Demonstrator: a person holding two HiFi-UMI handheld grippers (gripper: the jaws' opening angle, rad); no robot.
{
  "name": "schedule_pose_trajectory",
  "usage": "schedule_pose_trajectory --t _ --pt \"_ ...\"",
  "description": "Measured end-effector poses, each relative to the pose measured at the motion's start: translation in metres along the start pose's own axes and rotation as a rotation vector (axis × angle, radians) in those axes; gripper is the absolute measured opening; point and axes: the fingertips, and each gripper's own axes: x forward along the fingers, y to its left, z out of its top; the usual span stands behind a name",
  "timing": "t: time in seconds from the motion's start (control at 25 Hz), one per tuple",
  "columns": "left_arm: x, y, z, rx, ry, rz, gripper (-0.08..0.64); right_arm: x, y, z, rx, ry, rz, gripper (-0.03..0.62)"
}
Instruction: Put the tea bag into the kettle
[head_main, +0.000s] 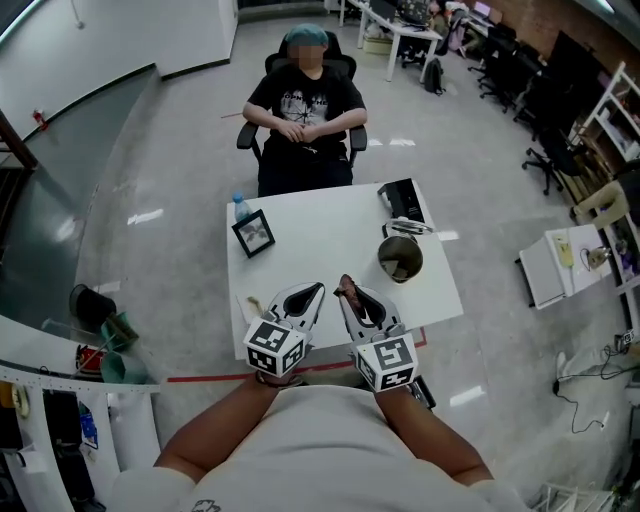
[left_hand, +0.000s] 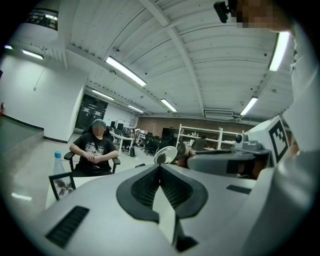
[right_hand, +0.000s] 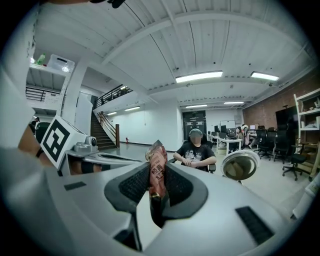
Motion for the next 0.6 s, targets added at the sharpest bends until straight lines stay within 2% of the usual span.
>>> schedule_pose_trajectory --t 0.2,0.36,0.6 --pt "0.045 -0.030 0.005 0.005 0.004 -0.052 0.009 -0.023 -0.047 -0.002 0.001 0.008 -0.055 0.094" --pt "0.076 -0.047 0.003 -0.006 0.016 -0.052 0.009 -0.037 -0.085 -0.007 0.013 0.023 -0.074 0.094" --pt "0.126 -0.059 -0.003 -0.028 0.029 -0.019 0.009 -0.036 -0.138 -0.013 0.007 0.035 -0.037 0.094"
